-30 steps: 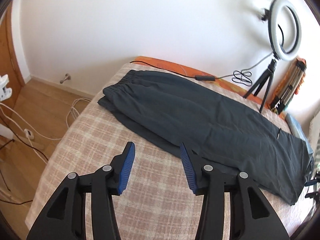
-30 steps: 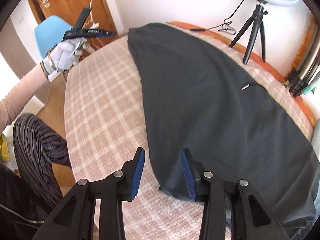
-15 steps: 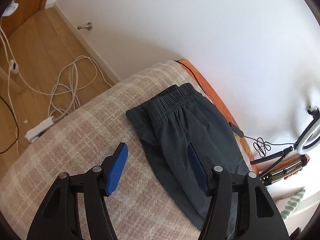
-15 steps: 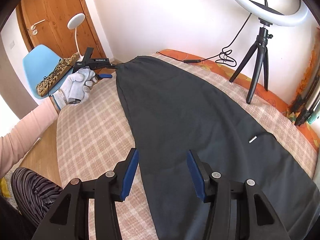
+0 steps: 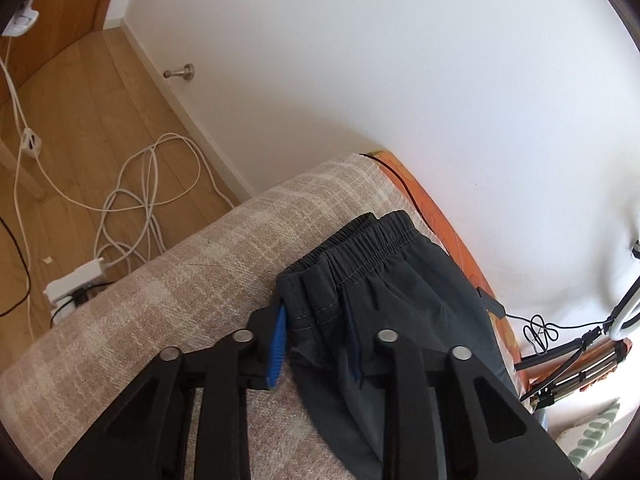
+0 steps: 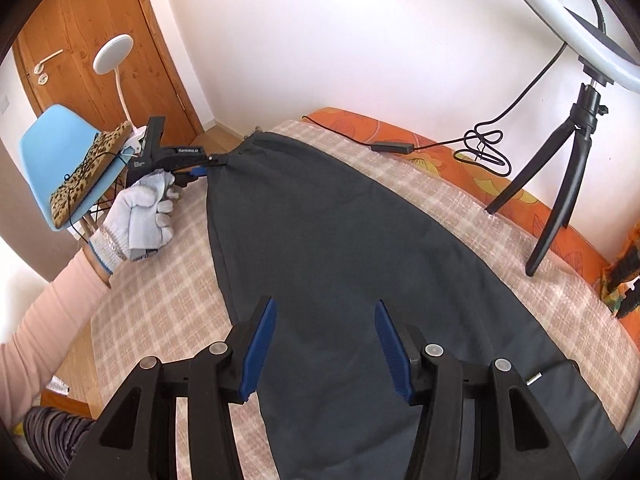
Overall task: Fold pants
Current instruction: 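Move the left gripper to the elastic waistband and grasp it, then close the right gripper on the waistband beside the left gripper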
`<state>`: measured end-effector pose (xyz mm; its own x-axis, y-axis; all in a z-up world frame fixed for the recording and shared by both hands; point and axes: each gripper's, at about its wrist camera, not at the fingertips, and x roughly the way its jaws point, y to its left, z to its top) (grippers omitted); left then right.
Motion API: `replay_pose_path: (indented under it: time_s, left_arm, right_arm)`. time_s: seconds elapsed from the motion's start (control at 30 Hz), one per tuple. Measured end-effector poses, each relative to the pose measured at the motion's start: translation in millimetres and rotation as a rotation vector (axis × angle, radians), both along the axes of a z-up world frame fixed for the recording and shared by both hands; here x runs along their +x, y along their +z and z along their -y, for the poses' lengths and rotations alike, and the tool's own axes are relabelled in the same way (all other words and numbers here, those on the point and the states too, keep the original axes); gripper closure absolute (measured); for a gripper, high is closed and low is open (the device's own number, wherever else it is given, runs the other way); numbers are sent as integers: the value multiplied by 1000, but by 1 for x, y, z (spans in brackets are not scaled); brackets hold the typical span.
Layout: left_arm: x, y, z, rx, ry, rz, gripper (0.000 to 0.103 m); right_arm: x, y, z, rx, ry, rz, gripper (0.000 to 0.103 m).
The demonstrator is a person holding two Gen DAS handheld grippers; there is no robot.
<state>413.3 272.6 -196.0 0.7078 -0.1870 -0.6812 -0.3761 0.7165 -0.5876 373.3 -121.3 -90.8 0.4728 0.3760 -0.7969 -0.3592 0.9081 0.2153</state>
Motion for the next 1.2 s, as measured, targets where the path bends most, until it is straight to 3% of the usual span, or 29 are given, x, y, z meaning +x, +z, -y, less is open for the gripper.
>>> replay_pose_path:
  time_s: [0.13, 0.27, 0.43, 0.53, 0.67, 0.8, 1.0, 1.2]
  left_arm:
    - [-6, 10, 2, 22, -9, 69, 89]
    - [-14, 31, 24, 149, -82, 144, 89]
    - [-26, 46, 49, 250, -181, 225, 90]
    - [-34, 49, 63, 303, -240, 260, 90]
    - [-40, 45, 81, 347, -312, 283, 90]
    - [-48, 48, 93, 385, -355, 307, 90]
    - [-46, 44, 92, 370, -382, 272, 90]
    - [-45, 43, 88, 355, -379, 268, 90]
  right_arm:
    - [39, 6, -20, 56, -25, -37, 46]
    - [90, 17, -48, 124, -54, -77, 37]
    - [157, 23, -100, 192, -54, -116, 36]
    - [195, 11, -137, 228, -25, -197, 35]
    - [225, -14, -187, 180, 22, -275, 36]
    - [238, -41, -225, 44, 71, -345, 36]
    - [248, -73, -244, 4, 118, -418, 38]
    - [248, -85, -261, -72, 146, -441, 38]
